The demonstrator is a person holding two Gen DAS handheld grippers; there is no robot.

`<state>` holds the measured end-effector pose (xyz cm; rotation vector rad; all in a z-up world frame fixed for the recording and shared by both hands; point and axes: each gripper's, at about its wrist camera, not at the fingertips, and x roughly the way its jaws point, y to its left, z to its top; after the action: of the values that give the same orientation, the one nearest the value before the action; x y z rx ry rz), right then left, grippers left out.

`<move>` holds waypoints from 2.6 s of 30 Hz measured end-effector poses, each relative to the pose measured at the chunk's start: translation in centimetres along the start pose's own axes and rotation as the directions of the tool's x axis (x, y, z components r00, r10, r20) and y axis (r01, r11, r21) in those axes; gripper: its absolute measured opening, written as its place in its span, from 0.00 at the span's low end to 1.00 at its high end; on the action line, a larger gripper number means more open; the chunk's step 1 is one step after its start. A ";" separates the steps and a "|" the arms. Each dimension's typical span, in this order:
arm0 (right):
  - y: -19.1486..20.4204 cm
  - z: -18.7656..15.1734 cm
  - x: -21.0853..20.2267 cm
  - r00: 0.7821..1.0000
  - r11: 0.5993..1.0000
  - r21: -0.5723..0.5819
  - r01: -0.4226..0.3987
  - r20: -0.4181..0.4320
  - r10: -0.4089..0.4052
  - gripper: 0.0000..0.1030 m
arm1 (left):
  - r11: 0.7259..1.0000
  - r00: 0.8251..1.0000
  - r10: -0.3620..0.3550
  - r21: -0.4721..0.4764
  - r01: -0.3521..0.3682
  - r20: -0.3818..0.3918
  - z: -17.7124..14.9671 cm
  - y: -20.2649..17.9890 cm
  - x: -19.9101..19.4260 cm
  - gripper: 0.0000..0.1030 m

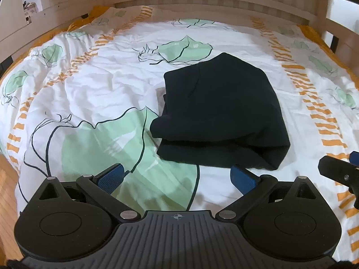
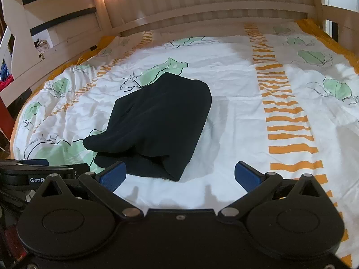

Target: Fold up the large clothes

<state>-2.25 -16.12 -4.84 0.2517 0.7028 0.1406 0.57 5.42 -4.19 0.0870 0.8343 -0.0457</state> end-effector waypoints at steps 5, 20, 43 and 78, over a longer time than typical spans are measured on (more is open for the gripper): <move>0.1 0.0 0.2 1.000 1.000 0.002 -0.005 -0.014 0.005 0.99 | 1.000 1.000 -0.002 -0.003 0.002 -0.015 -0.1 0.1 0.2 0.99; 0.0 -0.1 0.7 0.998 0.999 0.027 -0.020 -0.055 0.022 0.99 | 1.000 0.999 -0.010 -0.012 0.009 -0.042 -0.2 0.3 0.4 0.99; -0.1 -0.4 1.5 0.996 0.998 0.049 -0.030 -0.087 0.034 0.99 | 1.000 0.998 -0.010 -0.008 0.009 -0.063 -0.4 0.3 1.1 0.99; -0.3 -0.1 2.8 0.990 0.998 0.055 -0.043 -0.132 0.050 0.99 | 1.000 0.996 -0.003 -0.008 0.002 -0.086 -0.3 0.5 1.7 0.99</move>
<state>-0.23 -15.84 -6.74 0.3102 0.8344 0.1848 1.51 5.93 -5.65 0.0807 0.9206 -0.0414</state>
